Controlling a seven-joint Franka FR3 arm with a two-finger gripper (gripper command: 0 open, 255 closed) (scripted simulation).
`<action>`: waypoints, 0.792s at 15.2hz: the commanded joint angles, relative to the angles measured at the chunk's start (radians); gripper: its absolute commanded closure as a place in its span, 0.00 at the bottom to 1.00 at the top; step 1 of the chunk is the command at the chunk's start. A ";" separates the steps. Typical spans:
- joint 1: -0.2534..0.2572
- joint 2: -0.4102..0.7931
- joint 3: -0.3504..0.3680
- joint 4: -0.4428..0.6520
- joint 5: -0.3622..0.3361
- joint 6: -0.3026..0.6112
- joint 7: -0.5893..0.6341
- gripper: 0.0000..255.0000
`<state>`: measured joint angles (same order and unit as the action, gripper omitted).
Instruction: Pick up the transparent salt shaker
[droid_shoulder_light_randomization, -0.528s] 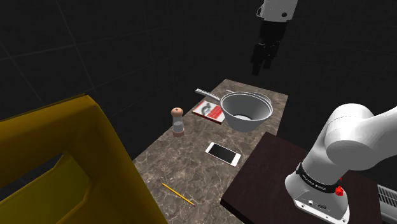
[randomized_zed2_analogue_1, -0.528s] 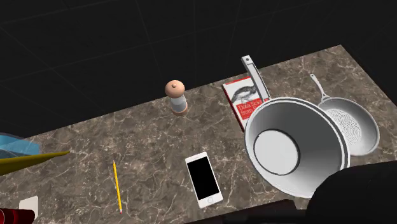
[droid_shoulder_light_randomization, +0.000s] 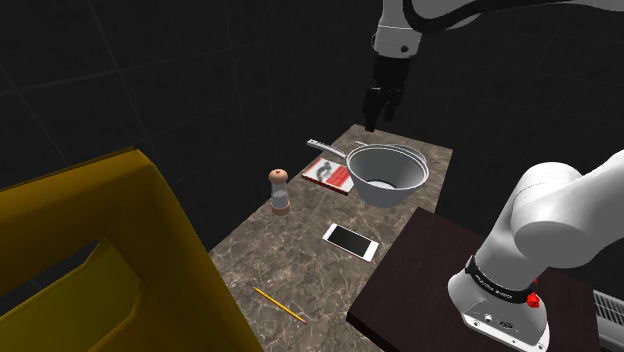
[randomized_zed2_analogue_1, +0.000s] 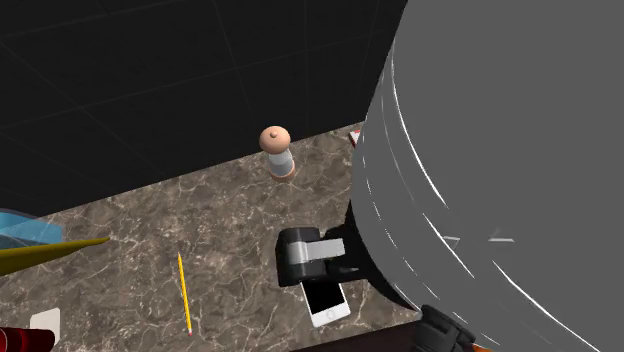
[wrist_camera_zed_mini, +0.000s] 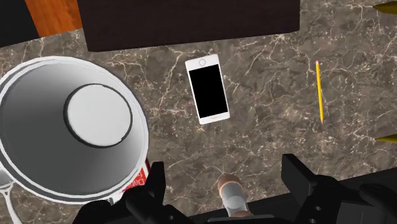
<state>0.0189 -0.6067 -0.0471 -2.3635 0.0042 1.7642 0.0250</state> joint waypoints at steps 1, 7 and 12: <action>0.005 0.063 0.001 0.004 0.002 0.065 -0.005 0.00; 0.022 0.272 0.011 0.059 0.011 0.229 -0.008 0.00; 0.035 0.456 0.021 0.143 0.017 0.338 -0.012 0.00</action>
<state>0.0523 -0.1902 -0.0264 -2.2431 0.0208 2.0834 0.0164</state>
